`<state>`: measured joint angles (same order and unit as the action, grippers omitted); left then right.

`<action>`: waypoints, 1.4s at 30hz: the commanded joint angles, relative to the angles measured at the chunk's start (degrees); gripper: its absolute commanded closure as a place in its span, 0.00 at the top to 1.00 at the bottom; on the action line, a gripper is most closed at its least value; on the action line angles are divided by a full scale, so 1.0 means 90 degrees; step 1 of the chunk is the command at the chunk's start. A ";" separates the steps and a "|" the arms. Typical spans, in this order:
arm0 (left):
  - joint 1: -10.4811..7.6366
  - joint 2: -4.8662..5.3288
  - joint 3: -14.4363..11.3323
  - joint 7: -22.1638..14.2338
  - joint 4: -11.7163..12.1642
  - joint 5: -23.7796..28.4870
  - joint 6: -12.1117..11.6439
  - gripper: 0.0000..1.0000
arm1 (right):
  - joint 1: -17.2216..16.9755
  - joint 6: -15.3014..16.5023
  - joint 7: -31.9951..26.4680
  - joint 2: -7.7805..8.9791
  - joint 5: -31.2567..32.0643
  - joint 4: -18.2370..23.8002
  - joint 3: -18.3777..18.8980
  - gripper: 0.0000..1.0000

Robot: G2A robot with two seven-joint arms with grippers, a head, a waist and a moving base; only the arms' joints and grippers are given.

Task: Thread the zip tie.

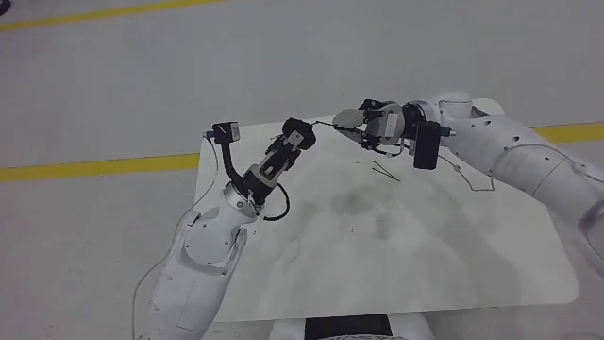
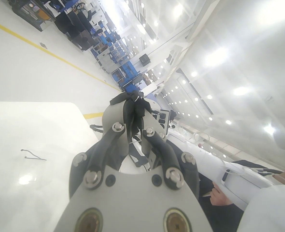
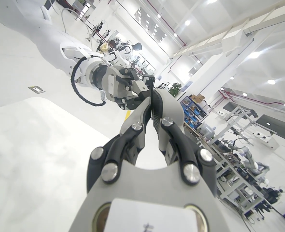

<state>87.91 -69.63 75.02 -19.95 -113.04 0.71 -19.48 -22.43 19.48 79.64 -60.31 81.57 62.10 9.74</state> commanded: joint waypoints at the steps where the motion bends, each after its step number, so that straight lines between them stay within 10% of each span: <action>1: -0.0006 0.0007 0.0014 -0.0031 -0.0001 0.0059 0.0000 0.00 | -0.0005 0.0000 0.0000 0.0024 -0.0016 0.0023 0.0000 0.00; 42: -0.0073 0.0097 -0.0005 -0.0853 -0.0028 0.0770 0.0000 0.00 | -0.0078 0.0000 0.0000 0.0268 -0.0077 0.0361 0.0000 0.00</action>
<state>87.25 -68.75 74.98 -27.62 -113.30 7.64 -19.48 -23.14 19.48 79.64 -57.89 80.88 65.35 9.74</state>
